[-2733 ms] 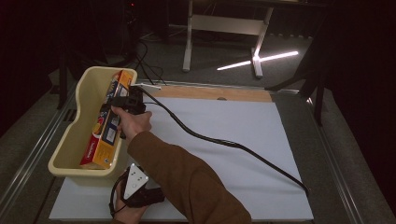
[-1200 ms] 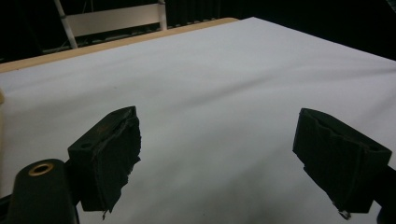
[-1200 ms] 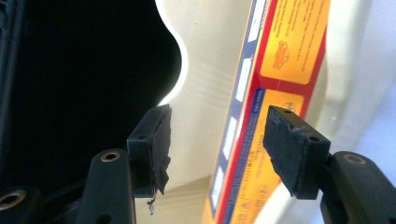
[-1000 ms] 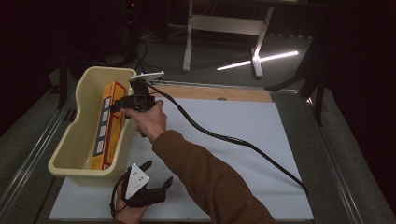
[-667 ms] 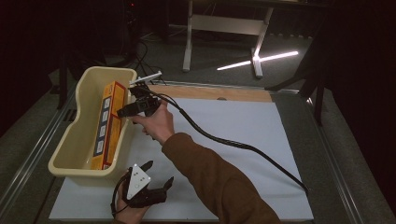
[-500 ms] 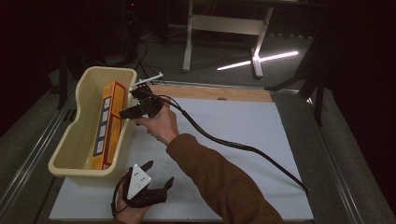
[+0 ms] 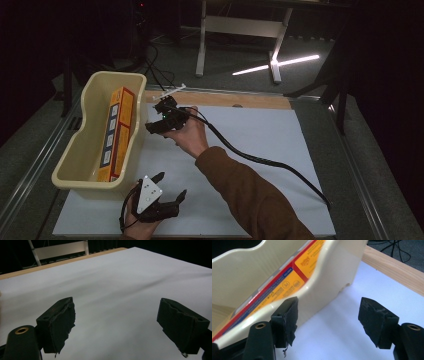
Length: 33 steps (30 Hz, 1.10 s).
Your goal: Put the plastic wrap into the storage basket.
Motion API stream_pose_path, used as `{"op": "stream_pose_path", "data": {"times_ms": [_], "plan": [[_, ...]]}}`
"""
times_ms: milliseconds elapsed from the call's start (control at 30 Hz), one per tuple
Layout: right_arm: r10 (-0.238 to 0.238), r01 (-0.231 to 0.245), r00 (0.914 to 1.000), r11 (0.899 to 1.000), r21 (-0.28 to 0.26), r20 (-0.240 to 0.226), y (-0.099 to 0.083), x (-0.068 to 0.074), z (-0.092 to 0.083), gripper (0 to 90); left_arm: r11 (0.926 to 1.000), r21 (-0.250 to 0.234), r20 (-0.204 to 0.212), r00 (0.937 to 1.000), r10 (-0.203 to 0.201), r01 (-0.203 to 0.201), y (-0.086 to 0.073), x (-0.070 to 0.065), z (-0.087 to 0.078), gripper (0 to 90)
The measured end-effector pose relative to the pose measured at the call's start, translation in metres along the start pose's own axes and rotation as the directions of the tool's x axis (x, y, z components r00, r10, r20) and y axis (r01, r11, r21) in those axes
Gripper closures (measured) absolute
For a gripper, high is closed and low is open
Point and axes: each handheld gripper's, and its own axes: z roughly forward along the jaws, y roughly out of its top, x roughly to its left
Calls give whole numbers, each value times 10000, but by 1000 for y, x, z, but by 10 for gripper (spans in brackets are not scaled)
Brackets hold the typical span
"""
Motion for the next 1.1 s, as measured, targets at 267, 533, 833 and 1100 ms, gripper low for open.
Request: {"op": "stream_pose_path", "data": {"times_ms": [267,533,833,1100], "plan": [[110,-87,9984,9991,-423,563,-13,-16,-20,340,9999,95,34,10000,34,-34,0,-1,1,148],[208,-126,9934,9973,-723,1132,-35,-39,-45,340,10000,69,-4,10000,-20,20,0,1,1,147],[545,-395,9879,9937,-1048,1450,-64,-62,-66,319,9999,151,-27,10000,-1,2,0,2,2,147],[666,-396,9772,9901,-1348,2018,-110,-86,-92,293,9998,119,-144,9998,-147,148,-1,5,1,148]]}}
